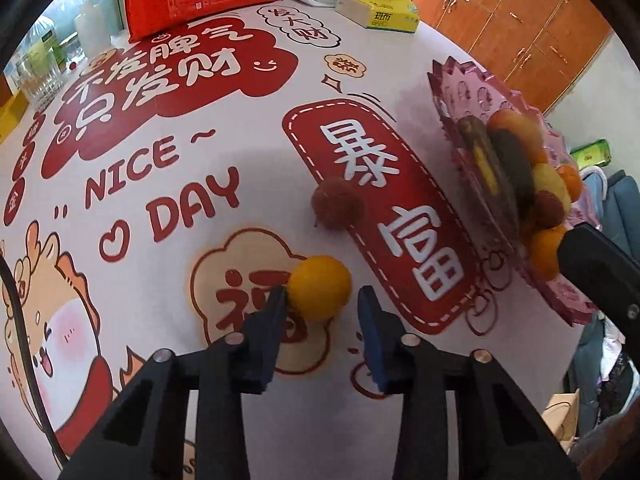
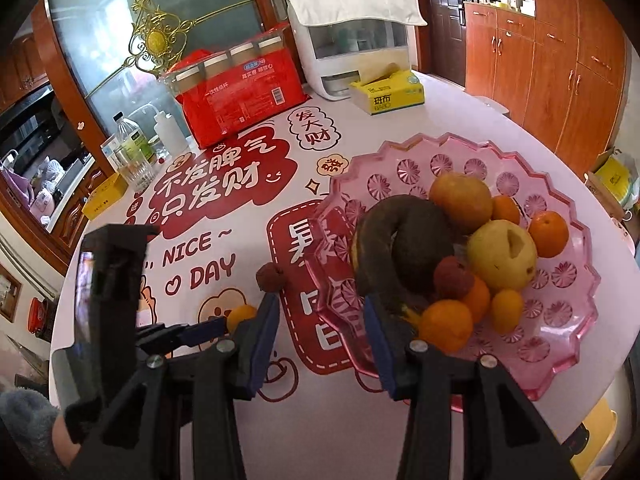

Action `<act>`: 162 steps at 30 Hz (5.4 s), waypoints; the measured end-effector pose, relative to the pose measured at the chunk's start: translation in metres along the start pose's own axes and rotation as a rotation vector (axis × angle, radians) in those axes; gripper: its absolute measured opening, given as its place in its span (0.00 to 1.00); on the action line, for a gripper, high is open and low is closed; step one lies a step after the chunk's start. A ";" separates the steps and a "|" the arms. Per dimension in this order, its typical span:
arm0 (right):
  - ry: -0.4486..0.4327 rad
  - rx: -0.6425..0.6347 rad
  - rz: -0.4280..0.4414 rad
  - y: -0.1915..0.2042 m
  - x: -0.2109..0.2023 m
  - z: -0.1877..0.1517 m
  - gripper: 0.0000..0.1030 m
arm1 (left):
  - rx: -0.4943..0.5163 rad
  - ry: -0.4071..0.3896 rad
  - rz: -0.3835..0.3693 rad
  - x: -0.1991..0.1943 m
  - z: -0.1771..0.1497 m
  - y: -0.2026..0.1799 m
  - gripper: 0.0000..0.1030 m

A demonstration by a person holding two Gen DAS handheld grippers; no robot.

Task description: Organize fruits

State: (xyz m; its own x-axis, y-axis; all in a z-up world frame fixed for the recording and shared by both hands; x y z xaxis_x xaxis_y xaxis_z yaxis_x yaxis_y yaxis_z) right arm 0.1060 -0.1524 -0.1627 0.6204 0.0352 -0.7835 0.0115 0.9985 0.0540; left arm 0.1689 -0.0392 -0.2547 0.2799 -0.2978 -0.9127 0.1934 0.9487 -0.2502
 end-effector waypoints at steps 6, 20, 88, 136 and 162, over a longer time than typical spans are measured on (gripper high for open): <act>0.019 -0.024 0.004 0.011 0.011 0.004 0.43 | -0.018 -0.032 0.028 -0.004 0.005 0.017 0.29; 0.045 -0.152 0.040 0.076 0.073 0.022 0.43 | -0.168 -0.079 0.119 -0.028 0.016 0.099 0.29; -0.168 -0.235 -0.095 -0.124 -0.093 0.082 0.28 | 0.014 -0.273 -0.071 -0.132 0.069 -0.156 0.29; 0.031 -0.267 0.172 -0.152 -0.057 0.056 0.47 | -0.162 -0.331 0.155 -0.146 0.034 -0.166 0.94; -0.046 -0.272 0.141 -0.121 -0.140 0.042 0.65 | -0.364 -0.366 0.289 -0.208 -0.025 -0.137 0.98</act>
State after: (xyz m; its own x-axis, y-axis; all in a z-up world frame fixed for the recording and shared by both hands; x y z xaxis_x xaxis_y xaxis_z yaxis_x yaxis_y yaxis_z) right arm 0.0505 -0.2795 -0.0332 0.6356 0.1785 -0.7511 -0.2836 0.9589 -0.0121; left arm 0.0604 -0.1047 -0.0383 0.5919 0.0222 -0.8057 -0.2559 0.9531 -0.1618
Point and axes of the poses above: each gripper's, at about its wrist camera, not at the fingertips, and x roughly the way its jaws point, y to its left, z to its top, the point moved 7 cm from there along x, roughly the way its jaws point, and after that the axes turned 13 degrees about -x, right-handed, at the moved point
